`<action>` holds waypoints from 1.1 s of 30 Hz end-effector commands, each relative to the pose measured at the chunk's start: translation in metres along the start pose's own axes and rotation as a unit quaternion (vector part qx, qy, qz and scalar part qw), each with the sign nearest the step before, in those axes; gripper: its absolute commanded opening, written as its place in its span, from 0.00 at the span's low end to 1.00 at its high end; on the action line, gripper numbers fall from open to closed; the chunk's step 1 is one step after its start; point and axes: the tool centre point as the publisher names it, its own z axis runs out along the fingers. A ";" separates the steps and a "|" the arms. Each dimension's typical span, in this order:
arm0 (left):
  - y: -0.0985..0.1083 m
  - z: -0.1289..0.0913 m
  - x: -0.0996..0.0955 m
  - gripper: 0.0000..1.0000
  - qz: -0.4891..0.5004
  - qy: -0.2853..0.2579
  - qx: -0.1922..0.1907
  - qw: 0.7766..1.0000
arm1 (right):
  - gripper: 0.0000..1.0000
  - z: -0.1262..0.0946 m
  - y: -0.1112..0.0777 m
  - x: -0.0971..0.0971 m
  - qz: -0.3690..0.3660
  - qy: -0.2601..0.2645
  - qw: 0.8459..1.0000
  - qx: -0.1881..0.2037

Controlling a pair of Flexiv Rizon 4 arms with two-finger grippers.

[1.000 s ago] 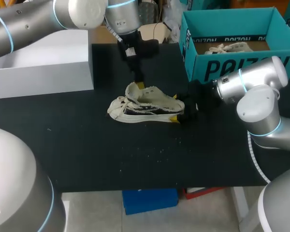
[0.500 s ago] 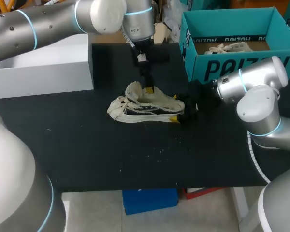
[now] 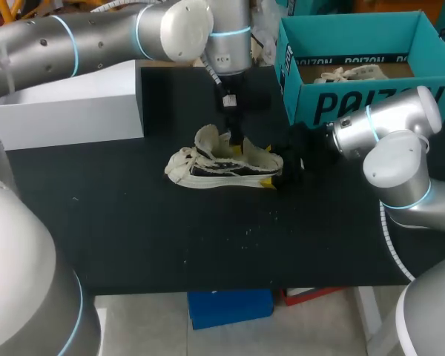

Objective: Take the shoe out of the shoebox, open the shoe tongue, remove and reinsert the insole, then place the shoe into the shoebox

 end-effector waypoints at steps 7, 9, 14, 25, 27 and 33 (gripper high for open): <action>0.005 0.030 0.010 0.00 -0.005 -0.002 -0.008 1.000 | 0.00 0.002 -0.001 -0.001 0.000 -0.001 1.000 0.001; 0.006 0.034 0.011 0.00 -0.005 -0.003 -0.009 1.000 | 0.00 0.002 -0.001 -0.001 0.000 -0.001 1.000 0.001; 0.006 0.047 0.013 0.00 -0.011 -0.013 -0.014 1.000 | 0.00 0.002 -0.001 -0.001 0.000 -0.001 1.000 0.001; 0.008 0.061 0.011 0.00 -0.016 -0.022 -0.010 1.000 | 0.00 0.002 -0.001 -0.001 0.000 -0.001 1.000 0.001; 0.008 0.063 0.011 0.00 -0.017 -0.026 -0.008 0.999 | 0.00 0.002 -0.001 -0.001 0.000 -0.001 1.000 0.001; 0.005 0.067 0.010 0.00 -0.018 -0.040 -0.005 0.999 | 0.00 0.002 -0.001 -0.001 0.000 -0.001 1.000 0.001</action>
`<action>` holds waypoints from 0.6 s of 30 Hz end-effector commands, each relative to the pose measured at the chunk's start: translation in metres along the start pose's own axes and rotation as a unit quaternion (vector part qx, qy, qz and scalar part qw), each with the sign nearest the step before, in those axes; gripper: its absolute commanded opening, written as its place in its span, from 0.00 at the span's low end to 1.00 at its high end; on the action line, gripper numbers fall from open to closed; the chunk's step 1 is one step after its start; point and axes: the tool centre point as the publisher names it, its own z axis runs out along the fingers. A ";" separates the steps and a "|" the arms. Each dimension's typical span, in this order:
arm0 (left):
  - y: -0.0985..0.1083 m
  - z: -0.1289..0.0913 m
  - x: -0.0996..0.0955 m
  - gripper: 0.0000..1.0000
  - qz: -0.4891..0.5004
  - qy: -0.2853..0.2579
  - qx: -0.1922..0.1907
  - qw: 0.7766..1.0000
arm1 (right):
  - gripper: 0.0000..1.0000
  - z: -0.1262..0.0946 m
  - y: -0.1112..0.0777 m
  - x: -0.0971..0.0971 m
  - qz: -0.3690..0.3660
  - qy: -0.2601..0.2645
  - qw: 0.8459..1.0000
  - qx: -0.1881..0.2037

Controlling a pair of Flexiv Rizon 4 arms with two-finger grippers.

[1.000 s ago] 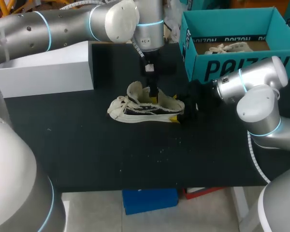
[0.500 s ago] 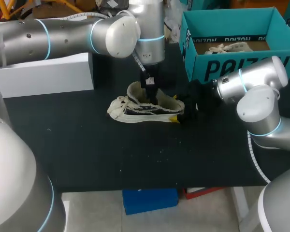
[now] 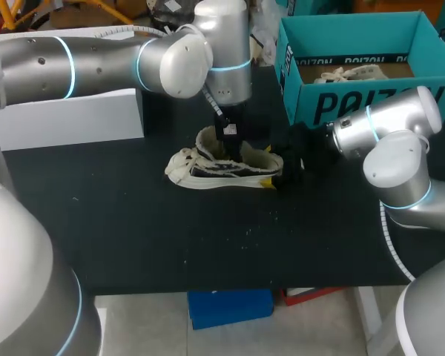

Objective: Take the shoe out of the shoebox, open the shoe tongue, remove and reinsert the insole, then place the shoe into the shoebox

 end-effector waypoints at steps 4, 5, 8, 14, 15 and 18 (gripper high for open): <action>-0.003 0.014 0.004 0.00 0.008 -0.007 0.010 1.000 | 0.00 0.002 -0.001 -0.001 0.001 -0.001 1.000 0.001; -0.003 0.014 0.004 0.13 0.012 -0.005 0.017 1.000 | 0.00 0.002 -0.001 -0.001 0.001 -0.001 1.000 0.001; -0.004 0.013 0.004 0.39 0.019 -0.003 0.018 1.000 | 0.00 0.002 -0.001 -0.001 0.001 -0.001 1.000 0.001; -0.003 0.014 0.005 0.40 0.018 -0.007 0.004 1.000 | 0.00 0.002 -0.001 -0.001 0.001 -0.001 1.000 0.001; -0.001 0.014 0.004 0.39 0.016 -0.010 0.002 1.000 | 0.00 0.002 -0.001 -0.001 0.001 -0.001 1.000 0.001; 0.003 0.013 0.003 0.37 0.008 -0.031 -0.016 0.999 | 0.00 0.002 -0.001 -0.001 0.001 -0.001 1.000 0.001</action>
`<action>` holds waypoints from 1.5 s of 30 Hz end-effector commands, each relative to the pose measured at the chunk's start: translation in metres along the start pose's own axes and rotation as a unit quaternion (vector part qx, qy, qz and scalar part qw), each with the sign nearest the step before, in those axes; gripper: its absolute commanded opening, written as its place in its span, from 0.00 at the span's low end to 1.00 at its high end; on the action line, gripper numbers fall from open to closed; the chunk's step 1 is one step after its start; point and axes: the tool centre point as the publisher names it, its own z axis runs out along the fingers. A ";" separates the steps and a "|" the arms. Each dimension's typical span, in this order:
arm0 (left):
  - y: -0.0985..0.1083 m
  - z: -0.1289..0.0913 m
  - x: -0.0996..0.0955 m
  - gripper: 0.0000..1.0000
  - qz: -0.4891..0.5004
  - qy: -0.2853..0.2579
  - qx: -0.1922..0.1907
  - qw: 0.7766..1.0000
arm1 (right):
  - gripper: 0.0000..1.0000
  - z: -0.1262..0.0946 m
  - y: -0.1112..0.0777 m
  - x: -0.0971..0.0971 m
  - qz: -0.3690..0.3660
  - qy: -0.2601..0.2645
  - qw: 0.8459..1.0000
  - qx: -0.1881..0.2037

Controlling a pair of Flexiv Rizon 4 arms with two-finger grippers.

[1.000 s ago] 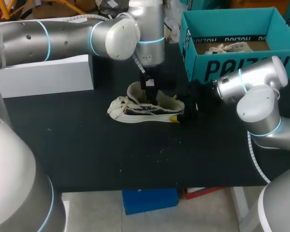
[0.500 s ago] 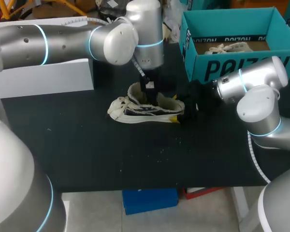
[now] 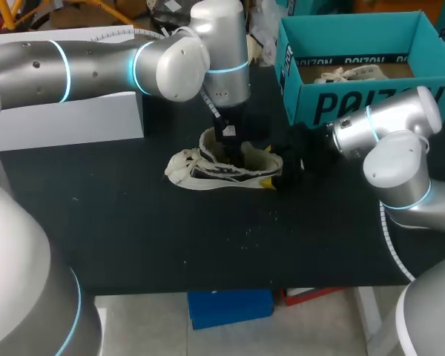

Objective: Take the shoe out of the shoebox, open the shoe tongue, remove and reinsert the insole, then place the shoe into the shoebox

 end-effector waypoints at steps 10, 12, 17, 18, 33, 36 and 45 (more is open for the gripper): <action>0.013 0.012 0.005 0.30 -0.032 -0.114 -0.136 0.984 | 0.00 0.002 -0.001 -0.002 0.001 -0.001 1.000 0.001; 0.016 0.015 0.005 0.29 -0.038 -0.126 -0.152 0.980 | 0.00 0.002 -0.001 -0.002 0.001 -0.001 1.000 0.001; 0.022 0.022 0.009 0.37 -0.046 -0.167 -0.183 0.968 | 0.00 0.002 -0.001 -0.002 0.001 -0.001 1.000 0.001; 0.023 0.024 0.009 0.37 -0.047 -0.174 -0.188 0.965 | 0.00 0.002 -0.001 -0.002 0.001 -0.001 1.000 0.001; 0.064 0.036 -0.017 0.39 -0.027 -0.258 -0.208 0.943 | 0.00 0.002 -0.001 -0.002 0.001 -0.001 1.000 0.001; 0.069 0.033 -0.021 0.40 -0.022 -0.287 -0.218 0.933 | 0.00 0.002 -0.001 -0.002 0.001 -0.001 1.000 0.001; 0.074 0.022 -0.030 0.40 -0.034 -0.338 -0.191 0.921 | 0.00 0.002 -0.001 -0.002 0.001 -0.001 1.000 0.001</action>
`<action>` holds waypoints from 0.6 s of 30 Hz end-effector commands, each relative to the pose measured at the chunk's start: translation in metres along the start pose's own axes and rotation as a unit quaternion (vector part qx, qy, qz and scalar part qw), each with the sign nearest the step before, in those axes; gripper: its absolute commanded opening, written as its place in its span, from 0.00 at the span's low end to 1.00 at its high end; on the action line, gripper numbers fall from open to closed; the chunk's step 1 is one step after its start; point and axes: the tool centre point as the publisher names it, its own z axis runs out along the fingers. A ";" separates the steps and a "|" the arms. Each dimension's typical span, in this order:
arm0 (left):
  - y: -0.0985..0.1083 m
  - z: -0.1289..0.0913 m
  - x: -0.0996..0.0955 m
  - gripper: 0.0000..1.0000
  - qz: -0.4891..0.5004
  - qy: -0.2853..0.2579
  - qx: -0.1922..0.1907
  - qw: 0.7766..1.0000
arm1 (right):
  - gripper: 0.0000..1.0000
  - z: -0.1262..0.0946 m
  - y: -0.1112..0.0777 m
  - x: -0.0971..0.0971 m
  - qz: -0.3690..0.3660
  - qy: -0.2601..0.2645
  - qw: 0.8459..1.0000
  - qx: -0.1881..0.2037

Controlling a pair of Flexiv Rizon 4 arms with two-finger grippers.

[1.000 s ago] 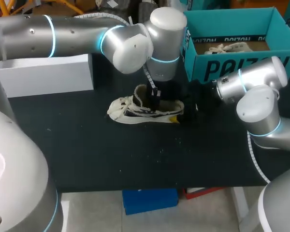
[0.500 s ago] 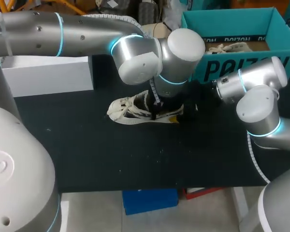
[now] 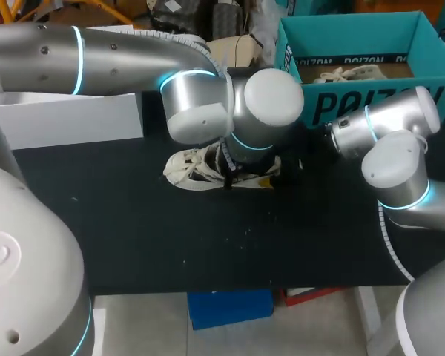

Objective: Take the shoe out of the shoebox, open the shoe tongue, remove and reinsert the insole, then place the shoe into the shoebox

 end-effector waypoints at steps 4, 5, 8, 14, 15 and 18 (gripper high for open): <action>0.017 0.043 0.004 0.00 -0.016 -0.022 0.029 0.999 | 0.00 0.000 -0.003 -0.002 0.001 0.000 1.000 0.001; 0.016 0.044 0.004 0.00 -0.012 -0.015 0.030 0.999 | 0.00 0.000 -0.003 -0.002 0.001 0.000 1.000 0.001; 0.012 0.047 0.005 0.00 0.003 0.007 0.035 0.999 | 0.00 0.000 -0.003 -0.002 0.001 0.000 1.000 0.001; 0.007 0.031 0.005 0.00 0.031 0.057 0.053 0.996 | 0.00 0.000 -0.003 -0.002 0.001 0.000 1.000 0.001; 0.007 0.026 0.005 0.00 0.034 0.056 0.053 0.996 | 0.00 0.000 -0.003 -0.002 0.001 0.000 1.000 0.001; 0.005 0.014 0.005 0.00 0.050 0.081 0.075 0.993 | 0.00 0.000 -0.003 -0.002 0.001 0.000 1.000 0.001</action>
